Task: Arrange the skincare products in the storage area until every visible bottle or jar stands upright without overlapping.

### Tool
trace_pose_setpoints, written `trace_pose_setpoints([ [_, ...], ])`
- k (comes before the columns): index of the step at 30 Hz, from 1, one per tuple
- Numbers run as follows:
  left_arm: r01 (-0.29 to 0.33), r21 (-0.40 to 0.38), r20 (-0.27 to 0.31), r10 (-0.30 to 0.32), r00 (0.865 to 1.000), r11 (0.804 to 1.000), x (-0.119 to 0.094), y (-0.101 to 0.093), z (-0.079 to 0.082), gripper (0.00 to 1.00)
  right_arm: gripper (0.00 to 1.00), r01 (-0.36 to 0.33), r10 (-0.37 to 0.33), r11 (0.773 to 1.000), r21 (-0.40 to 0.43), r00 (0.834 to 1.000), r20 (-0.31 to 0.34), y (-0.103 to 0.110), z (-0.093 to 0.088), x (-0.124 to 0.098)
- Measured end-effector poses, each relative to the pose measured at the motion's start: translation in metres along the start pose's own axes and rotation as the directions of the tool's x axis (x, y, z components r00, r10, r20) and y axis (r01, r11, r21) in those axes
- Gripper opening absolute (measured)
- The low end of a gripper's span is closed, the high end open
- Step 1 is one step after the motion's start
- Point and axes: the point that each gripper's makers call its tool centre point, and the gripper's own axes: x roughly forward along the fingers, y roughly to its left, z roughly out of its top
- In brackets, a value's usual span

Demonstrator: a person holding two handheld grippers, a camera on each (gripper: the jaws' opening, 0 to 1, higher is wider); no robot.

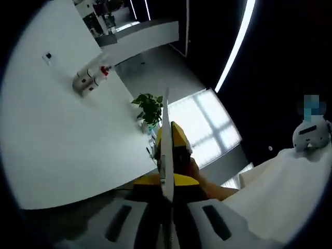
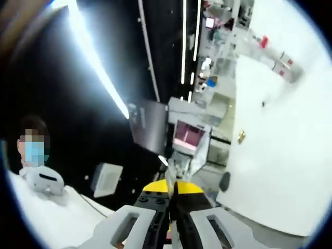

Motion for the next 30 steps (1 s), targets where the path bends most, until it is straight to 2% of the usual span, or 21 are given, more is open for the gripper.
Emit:
trace_pose_setpoints([
  [2, -0.012, 0.03, 0.028, 0.011, 1.0, 0.999, -0.002, 0.0, 0.004, 0.0, 0.01, -0.005, 0.005, 1.0, -0.025, 1.0, 0.007, 0.002, 0.001, 0.002],
  [3, -0.011, 0.019, 0.032, 0.01, 0.999, 1.0, -0.003, 0.0, 0.005, 0.0, 0.02, 0.025, -0.024, 0.996, -0.087, 1.0, 0.011, -0.003, 0.003, 0.003],
  [4, -0.003, 0.014, 0.039, 0.003, 0.999, 1.0, -0.003, -0.001, 0.007, 0.0, 0.05, 0.037, -0.036, 0.994, -0.105, 0.999, 0.004, -0.004, 0.002, 0.004],
  [5, -0.006, 0.015, 0.053, 0.005, 0.999, 1.0, -0.004, -0.001, 0.009, 0.0, 0.09, 0.038, -0.039, 0.994, -0.098, 0.999, -0.01, -0.004, -0.002, 0.005],
  [7, -0.033, -0.003, 0.122, 0.033, 0.992, 0.999, -0.009, 0.006, 0.023, 0.0, 0.23, 0.048, -0.052, 0.994, -0.101, 0.998, -0.037, -0.008, -0.01, 0.009],
  [8, -0.026, -0.012, 0.15, 0.028, 0.988, 1.0, -0.011, 0.006, 0.028, 0.0, 0.26, 0.05, -0.055, 0.993, -0.103, 0.997, -0.048, -0.009, -0.013, 0.01],
  [9, -0.009, -0.029, 0.183, 0.014, 0.983, 1.0, -0.014, 0.003, 0.034, 0.0, 0.25, 0.049, -0.056, 0.993, -0.105, 0.996, -0.071, -0.009, -0.02, 0.01],
  [11, -0.018, -0.023, 0.224, 0.022, 0.974, 1.0, -0.018, 0.005, 0.042, 0.0, 0.09, 0.024, -0.037, 0.994, -0.106, 0.992, -0.121, -0.006, -0.032, 0.01],
  [12, -0.011, -0.026, 0.221, 0.017, 0.975, 1.0, -0.021, 0.005, 0.042, 0.0, 0.03, 0.031, -0.044, 0.993, -0.111, 0.992, -0.115, -0.008, -0.033, 0.012],
  [13, -0.016, -0.037, 0.217, 0.023, 0.976, 0.999, -0.02, 0.007, 0.041, 0.0, 0.06, 0.038, -0.048, 0.994, -0.107, 0.994, -0.095, -0.01, -0.032, 0.012],
  [16, -0.03, -0.035, 0.226, 0.037, 0.973, 0.999, -0.018, 0.009, 0.043, 0.0, 0.01, 0.045, -0.053, 0.992, -0.114, 0.996, -0.069, -0.013, -0.028, 0.012],
  [21, -0.022, -0.068, 0.236, 0.038, 0.971, 0.997, -0.019, 0.011, 0.045, 0.01, 0.0, 0.031, -0.04, 0.996, -0.087, 0.994, -0.099, -0.012, -0.027, 0.009],
  [26, 0.016, -0.102, 0.3, 0.016, 0.954, 0.995, -0.027, 0.008, 0.056, 0.0, 0.0, 0.014, -0.022, 0.998, -0.06, 0.991, -0.135, -0.007, -0.026, 0.002],
  [28, 0.02, -0.082, 0.304, 0.006, 0.953, 0.996, -0.026, 0.003, 0.056, 0.0, 0.0, 0.003, -0.008, 0.999, -0.038, 0.99, -0.138, -0.006, -0.028, 0.001],
  [30, -0.005, -0.056, 0.3, 0.021, 0.954, 0.998, -0.025, 0.005, 0.055, 0.0, 0.0, 0.005, -0.009, 0.999, -0.032, 0.991, -0.134, -0.006, -0.028, 0.0],
])
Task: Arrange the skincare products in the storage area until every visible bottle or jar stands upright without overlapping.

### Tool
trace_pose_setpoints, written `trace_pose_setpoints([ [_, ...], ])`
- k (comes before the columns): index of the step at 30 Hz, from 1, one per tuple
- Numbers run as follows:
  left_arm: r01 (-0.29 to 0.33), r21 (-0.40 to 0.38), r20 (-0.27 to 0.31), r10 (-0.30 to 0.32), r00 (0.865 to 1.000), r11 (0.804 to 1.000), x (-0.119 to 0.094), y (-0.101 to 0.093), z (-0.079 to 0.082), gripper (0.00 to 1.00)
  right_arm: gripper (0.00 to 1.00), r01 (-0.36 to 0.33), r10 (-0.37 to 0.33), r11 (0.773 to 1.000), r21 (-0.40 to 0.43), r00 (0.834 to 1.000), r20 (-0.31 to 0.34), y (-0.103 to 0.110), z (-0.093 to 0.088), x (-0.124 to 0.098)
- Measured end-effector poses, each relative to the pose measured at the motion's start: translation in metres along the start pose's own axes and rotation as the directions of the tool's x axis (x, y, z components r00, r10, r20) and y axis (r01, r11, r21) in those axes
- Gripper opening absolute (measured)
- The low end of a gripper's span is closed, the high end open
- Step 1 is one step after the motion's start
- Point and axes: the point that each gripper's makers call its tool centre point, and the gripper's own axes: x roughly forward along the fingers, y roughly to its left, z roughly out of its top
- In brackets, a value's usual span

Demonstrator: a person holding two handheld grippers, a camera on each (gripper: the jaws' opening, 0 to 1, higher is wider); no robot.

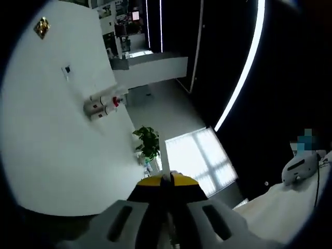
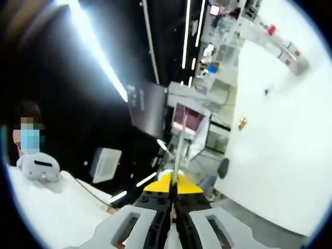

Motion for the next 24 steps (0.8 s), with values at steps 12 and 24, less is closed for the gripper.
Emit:
trace_pose_setpoints([
  [12, -0.044, 0.004, 0.015, 0.044, 0.999, 0.999, -0.001, 0.006, 0.009, 0.0, 0.19, 0.092, -0.088, 0.964, -0.25, 0.996, 0.028, -0.005, 0.0, -0.002],
  [24, -0.08, 0.012, 0.045, 0.079, 0.996, 0.997, 0.003, 0.019, 0.056, 0.0, 0.67, 0.351, -0.313, 0.756, -0.552, 0.935, 0.165, -0.026, 0.005, -0.016],
])
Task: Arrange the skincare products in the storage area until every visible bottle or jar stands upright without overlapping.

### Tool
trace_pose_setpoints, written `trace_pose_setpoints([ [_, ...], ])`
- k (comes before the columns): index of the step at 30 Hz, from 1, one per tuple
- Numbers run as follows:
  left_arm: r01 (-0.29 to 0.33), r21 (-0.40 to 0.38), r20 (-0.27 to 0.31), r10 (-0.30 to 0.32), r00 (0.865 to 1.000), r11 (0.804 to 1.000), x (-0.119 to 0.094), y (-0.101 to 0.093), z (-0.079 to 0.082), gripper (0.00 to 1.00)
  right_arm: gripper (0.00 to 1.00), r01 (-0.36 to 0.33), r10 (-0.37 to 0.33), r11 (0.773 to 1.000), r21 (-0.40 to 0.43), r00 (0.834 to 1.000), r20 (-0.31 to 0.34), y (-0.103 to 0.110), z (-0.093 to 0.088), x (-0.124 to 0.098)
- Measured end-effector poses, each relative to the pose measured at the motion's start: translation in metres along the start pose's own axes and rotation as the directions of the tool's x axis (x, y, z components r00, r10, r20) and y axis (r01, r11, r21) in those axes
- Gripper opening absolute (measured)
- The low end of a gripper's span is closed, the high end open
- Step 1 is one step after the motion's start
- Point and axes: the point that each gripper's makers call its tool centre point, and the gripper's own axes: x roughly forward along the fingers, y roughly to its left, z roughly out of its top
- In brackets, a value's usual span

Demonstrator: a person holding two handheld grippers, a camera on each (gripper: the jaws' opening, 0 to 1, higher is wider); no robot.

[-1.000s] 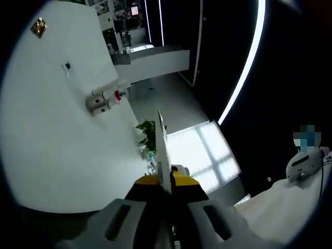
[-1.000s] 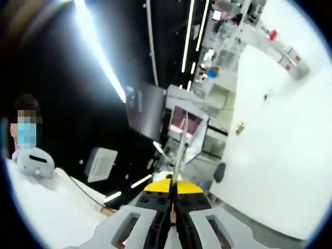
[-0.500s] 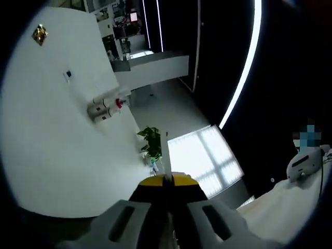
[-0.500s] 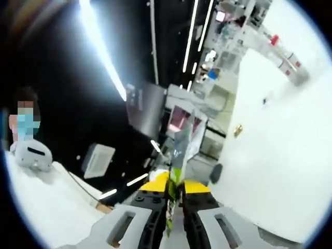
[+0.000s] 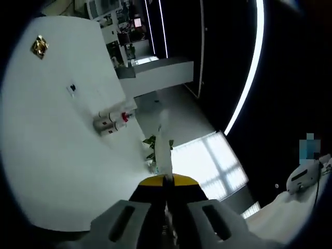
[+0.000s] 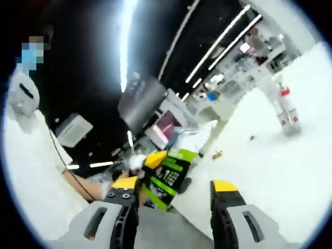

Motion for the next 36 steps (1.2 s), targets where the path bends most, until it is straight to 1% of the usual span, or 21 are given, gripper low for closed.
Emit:
trace_pose_setpoints([
  [4, -0.007, -0.002, 0.005, 0.007, 1.0, 1.0, 0.009, 0.006, 0.014, 0.0, 0.76, 0.094, -0.095, 0.995, -0.023, 0.995, -0.042, -0.004, -0.007, 0.001],
  [6, -0.006, -0.006, 0.009, 0.006, 1.0, 1.0, 0.015, 0.007, 0.022, 0.0, 0.79, 0.111, -0.118, 0.986, -0.122, 0.992, -0.05, -0.003, -0.006, 0.002],
  [7, -0.008, -0.007, 0.012, 0.008, 1.0, 1.0, 0.017, 0.009, 0.025, 0.0, 0.79, 0.133, -0.154, 0.969, -0.208, 0.984, -0.088, -0.005, -0.011, 0.001],
  [10, -0.013, -0.023, 0.016, 0.013, 1.0, 1.0, 0.026, 0.016, 0.036, 0.0, 0.77, 0.105, -0.158, 0.934, -0.341, 0.979, -0.131, -0.002, -0.024, 0.0],
  [12, -0.023, -0.041, 0.012, 0.024, 1.0, 0.999, 0.031, 0.022, 0.04, 0.0, 0.77, 0.131, -0.198, 0.925, -0.356, 0.967, -0.158, -0.009, -0.035, -0.001],
  [14, -0.032, -0.055, 0.004, 0.032, 0.999, 0.998, 0.036, 0.027, 0.045, 0.0, 0.79, 0.177, -0.296, 0.858, -0.483, 0.938, -0.181, -0.025, -0.037, -0.006],
  [15, -0.036, -0.052, 0.0, 0.036, 0.999, 0.998, 0.039, 0.029, 0.047, 0.0, 0.79, 0.179, -0.33, 0.841, -0.511, 0.918, -0.221, -0.03, -0.044, -0.009],
  [16, -0.039, -0.05, -0.002, 0.039, 0.999, 0.998, 0.041, 0.031, 0.049, 0.0, 0.79, 0.181, -0.345, 0.843, -0.507, 0.905, -0.25, -0.033, -0.05, -0.01],
  [17, -0.041, -0.05, -0.004, 0.041, 0.999, 0.998, 0.044, 0.033, 0.051, 0.0, 0.78, 0.172, -0.328, 0.85, -0.497, 0.912, -0.245, -0.032, -0.051, -0.008],
  [18, -0.042, -0.051, -0.004, 0.042, 0.999, 0.998, 0.046, 0.034, 0.052, 0.0, 0.76, 0.173, -0.331, 0.858, -0.484, 0.907, -0.261, -0.034, -0.054, -0.009],
  [20, -0.051, -0.052, -0.006, 0.051, 0.999, 0.997, 0.051, 0.038, 0.056, 0.0, 0.66, 0.201, -0.376, 0.841, -0.502, 0.884, -0.276, -0.039, -0.055, -0.013],
  [21, -0.056, -0.053, -0.007, 0.055, 0.998, 0.997, 0.054, 0.039, 0.057, 0.0, 0.53, 0.208, -0.372, 0.844, -0.495, 0.891, -0.261, -0.038, -0.052, -0.013],
  [22, -0.056, -0.054, -0.007, 0.056, 0.998, 0.997, 0.055, 0.04, 0.057, 0.0, 0.44, 0.207, -0.349, 0.85, -0.484, 0.91, -0.222, -0.032, -0.046, -0.012],
  [23, -0.059, -0.055, -0.009, 0.059, 0.998, 0.997, 0.058, 0.041, 0.059, 0.0, 0.39, 0.204, -0.348, 0.847, -0.491, 0.911, -0.222, -0.03, -0.046, -0.012],
  [24, -0.063, -0.056, -0.01, 0.062, 0.998, 0.996, 0.061, 0.042, 0.06, 0.0, 0.44, 0.199, -0.356, 0.826, -0.527, 0.91, -0.214, -0.03, -0.045, -0.011],
  [25, -0.068, -0.056, -0.011, 0.068, 0.998, 0.996, 0.063, 0.045, 0.061, 0.0, 0.59, 0.196, -0.352, 0.829, -0.524, 0.911, -0.215, -0.028, -0.047, -0.01],
  [27, -0.077, -0.059, -0.014, 0.076, 0.997, 0.995, 0.068, 0.049, 0.063, 0.0, 1.0, 0.201, -0.348, 0.852, -0.483, 0.907, -0.236, -0.03, -0.056, -0.005],
  [28, -0.083, -0.06, -0.015, 0.082, 0.997, 0.995, 0.071, 0.052, 0.065, 0.0, 0.97, 0.186, -0.35, 0.867, -0.462, 0.888, -0.299, -0.031, -0.066, -0.013],
  [29, -0.087, -0.06, -0.015, 0.086, 0.996, 0.994, 0.073, 0.054, 0.067, 0.0, 1.0, 0.2, -0.355, 0.851, -0.485, 0.9, -0.254, -0.036, -0.062, -0.014],
  [30, -0.091, -0.062, -0.017, 0.09, 0.996, 0.994, 0.077, 0.058, 0.07, 0.0, 0.99, 0.198, -0.355, 0.851, -0.487, 0.9, -0.254, -0.035, -0.066, -0.013],
  [36, -0.114, -0.062, -0.013, 0.114, 0.993, 0.992, 0.095, 0.073, 0.085, 0.0, 0.99, 0.238, -0.409, 0.839, -0.489, 0.868, -0.28, -0.052, -0.076, -0.016],
])
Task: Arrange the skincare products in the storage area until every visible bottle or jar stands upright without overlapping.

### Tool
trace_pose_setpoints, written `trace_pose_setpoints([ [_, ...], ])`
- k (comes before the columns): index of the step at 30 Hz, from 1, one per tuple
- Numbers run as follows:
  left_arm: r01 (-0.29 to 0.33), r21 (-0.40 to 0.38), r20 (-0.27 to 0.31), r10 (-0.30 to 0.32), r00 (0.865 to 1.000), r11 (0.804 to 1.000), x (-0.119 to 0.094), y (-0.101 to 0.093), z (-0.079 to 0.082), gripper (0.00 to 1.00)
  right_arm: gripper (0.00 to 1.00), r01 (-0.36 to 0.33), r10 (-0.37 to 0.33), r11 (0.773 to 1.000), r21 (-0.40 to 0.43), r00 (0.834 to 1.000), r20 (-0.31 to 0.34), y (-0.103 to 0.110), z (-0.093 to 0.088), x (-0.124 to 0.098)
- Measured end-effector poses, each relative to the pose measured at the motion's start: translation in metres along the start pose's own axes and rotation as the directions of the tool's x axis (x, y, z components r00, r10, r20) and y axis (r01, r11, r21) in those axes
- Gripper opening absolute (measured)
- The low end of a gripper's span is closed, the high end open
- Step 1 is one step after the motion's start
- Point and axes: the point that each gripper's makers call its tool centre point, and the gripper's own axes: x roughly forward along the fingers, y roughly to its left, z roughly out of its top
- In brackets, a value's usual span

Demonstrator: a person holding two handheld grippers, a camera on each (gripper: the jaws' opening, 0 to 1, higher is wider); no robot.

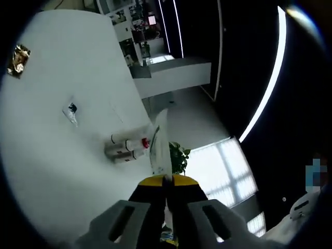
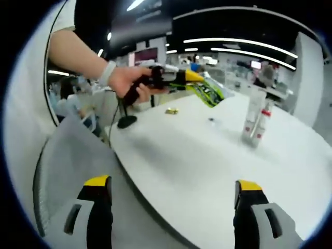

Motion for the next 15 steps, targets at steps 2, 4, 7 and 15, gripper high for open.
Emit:
trace_pose_setpoints([
  [2, -0.011, 0.007, 0.001, 0.011, 1.0, 1.0, 0.008, 0.006, 0.007, 0.0, 0.99, 0.017, -0.017, 1.0, 0.018, 1.0, 0.01, -0.005, 0.0, 0.005],
  [4, -0.022, 0.012, 0.002, 0.022, 1.0, 1.0, 0.016, 0.012, 0.015, 0.0, 0.99, 0.064, -0.064, 0.998, -0.003, 0.997, -0.039, -0.014, -0.01, 0.005],
  [7, -0.033, 0.02, 0.002, 0.033, 0.999, 0.999, 0.026, 0.021, 0.023, 0.0, 0.99, 0.065, -0.065, 0.998, 0.008, 0.997, -0.035, -0.016, -0.01, 0.005],
  [15, -0.078, 0.037, -0.024, 0.079, 0.997, 0.996, 0.053, 0.049, 0.035, 0.0, 0.99, 0.099, -0.1, 0.995, -0.011, 0.993, -0.068, -0.022, -0.018, 0.006],
])
